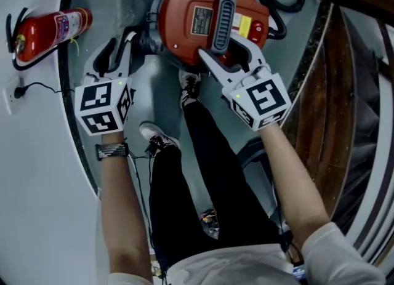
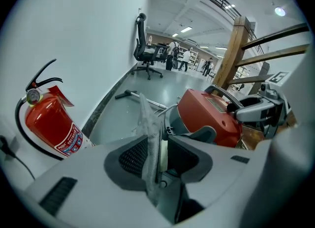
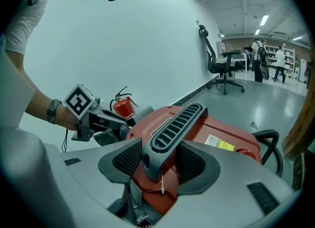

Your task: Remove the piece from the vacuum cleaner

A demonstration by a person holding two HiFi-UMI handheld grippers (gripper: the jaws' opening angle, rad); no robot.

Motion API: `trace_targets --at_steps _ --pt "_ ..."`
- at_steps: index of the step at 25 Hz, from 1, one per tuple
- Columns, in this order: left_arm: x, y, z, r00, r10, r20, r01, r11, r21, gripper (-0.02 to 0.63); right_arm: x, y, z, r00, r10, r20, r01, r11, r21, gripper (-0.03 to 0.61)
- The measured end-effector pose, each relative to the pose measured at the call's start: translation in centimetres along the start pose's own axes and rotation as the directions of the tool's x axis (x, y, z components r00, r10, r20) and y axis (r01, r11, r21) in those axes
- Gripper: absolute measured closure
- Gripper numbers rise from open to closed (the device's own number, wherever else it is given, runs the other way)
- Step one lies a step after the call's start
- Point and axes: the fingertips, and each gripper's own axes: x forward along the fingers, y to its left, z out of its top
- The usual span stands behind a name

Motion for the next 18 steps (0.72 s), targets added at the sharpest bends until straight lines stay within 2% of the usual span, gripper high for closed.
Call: trace_targets --at_steps 7,12,16,18 --pt "1.2 0.1 0.4 0.998 -0.033 -0.052 0.032 0.999 -0.003 0.492 0.0 0.1 0.0 1.000 -0.004 -0.001 0.004 1.000 -0.004 0.359" --pt "1.3 -0.4 0.5 0.997 -0.042 -0.064 0.044 0.999 0.019 0.564 0.0 0.1 0.0 1.000 -0.010 0.002 0.010 1.000 -0.011 0.359" --pt "1.2 -0.3 0.4 0.997 -0.027 -0.073 0.029 0.999 0.023 0.578 0.0 0.1 0.0 1.000 -0.008 -0.001 0.008 1.000 -0.008 0.359" --pt "1.2 -0.2 0.3 0.997 -0.018 -0.069 0.018 1.000 0.001 0.580 0.0 0.1 0.0 1.000 -0.007 -0.002 0.007 1.000 -0.007 0.359"
